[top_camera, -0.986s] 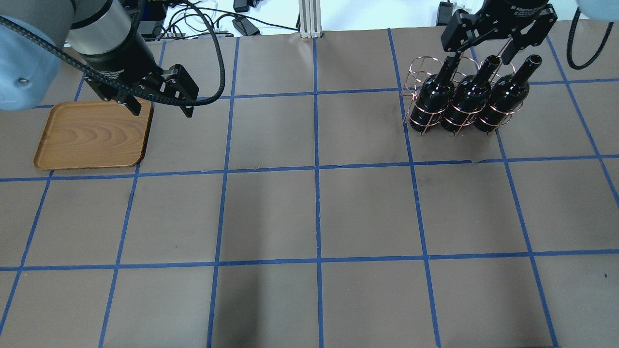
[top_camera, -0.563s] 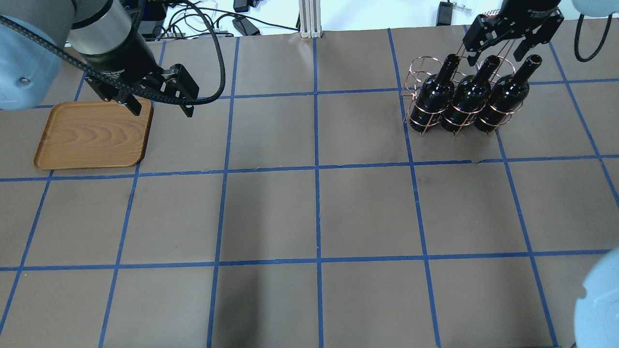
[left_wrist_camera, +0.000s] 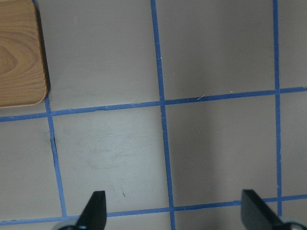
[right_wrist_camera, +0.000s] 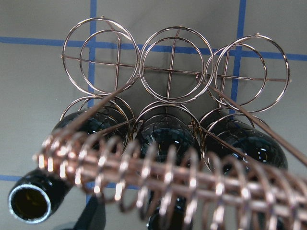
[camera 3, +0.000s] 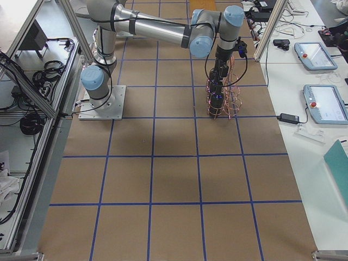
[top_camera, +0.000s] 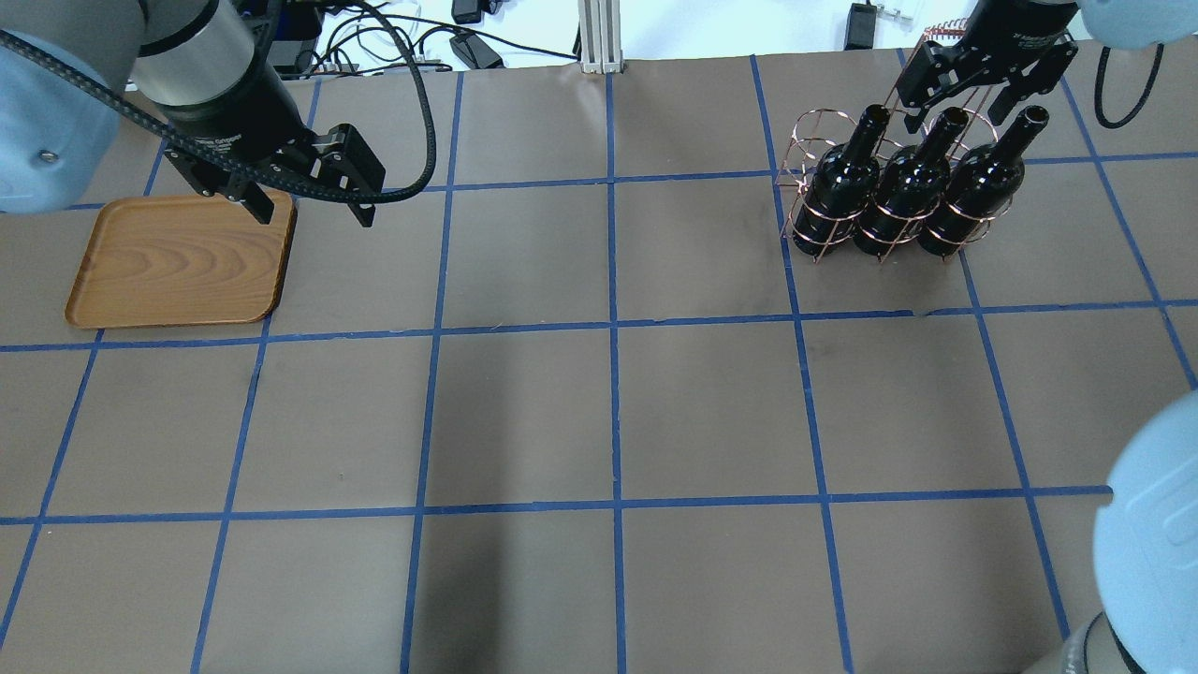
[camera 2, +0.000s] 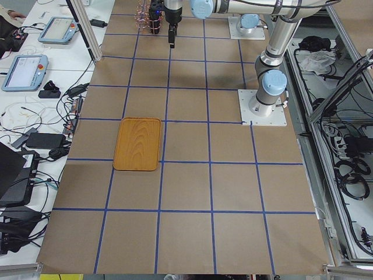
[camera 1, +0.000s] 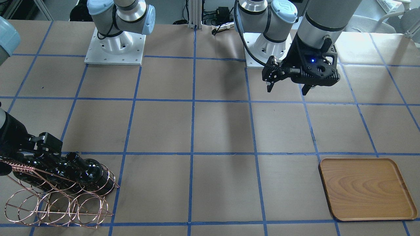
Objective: Take wine from basket and place on tray
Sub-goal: 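Close the right gripper on the bottle neck and lift it from the rack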
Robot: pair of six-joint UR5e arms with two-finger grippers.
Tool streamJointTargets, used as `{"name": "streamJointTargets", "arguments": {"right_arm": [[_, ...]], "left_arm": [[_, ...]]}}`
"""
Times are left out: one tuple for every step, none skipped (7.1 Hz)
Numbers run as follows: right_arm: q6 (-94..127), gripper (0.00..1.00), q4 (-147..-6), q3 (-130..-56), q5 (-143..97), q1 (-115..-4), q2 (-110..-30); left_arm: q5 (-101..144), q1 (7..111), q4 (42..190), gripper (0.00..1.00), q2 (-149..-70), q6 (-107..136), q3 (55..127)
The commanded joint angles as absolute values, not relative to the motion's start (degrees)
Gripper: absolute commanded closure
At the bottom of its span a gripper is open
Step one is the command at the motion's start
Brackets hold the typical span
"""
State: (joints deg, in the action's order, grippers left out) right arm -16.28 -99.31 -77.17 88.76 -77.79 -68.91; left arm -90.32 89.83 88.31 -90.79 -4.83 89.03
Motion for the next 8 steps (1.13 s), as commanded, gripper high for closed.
{"name": "streamJointTargets", "arguments": {"right_arm": [[-16.3,0.16,-99.7,-77.3,89.2,-77.8,-67.9],[-16.2,0.29,-99.7,-77.3,89.2,-77.8,-67.9],[-16.2,0.47,-99.7,-77.3,89.2,-77.8,-67.9],[-16.2,0.54,-99.6,-77.3,88.6,-77.8,-67.9],[-16.2,0.55,-99.6,-77.3,88.5,-77.8,-67.9],[-16.1,0.59,-99.6,-77.3,88.5,-77.8,-67.9],[-15.7,0.64,-99.6,-77.3,88.6,-77.8,-68.0],[-15.7,0.7,-99.5,-77.2,88.7,-77.8,-68.2]], "left_arm": [[-90.3,89.8,88.2,0.0,-90.8,-4.8,89.0],[-90.4,89.8,88.2,0.0,-90.8,-4.9,89.0],[-90.4,89.8,88.2,0.0,-90.8,-4.9,89.0],[-90.4,89.8,88.2,0.0,-90.8,-4.8,89.0],[-90.3,89.8,88.2,0.0,-90.8,-4.8,89.0],[-90.4,89.8,88.1,0.0,-90.8,-4.7,89.0],[-90.4,89.8,88.2,0.0,-90.7,-4.8,89.0],[-90.4,89.8,88.2,0.0,-90.7,-4.8,89.0]]}}
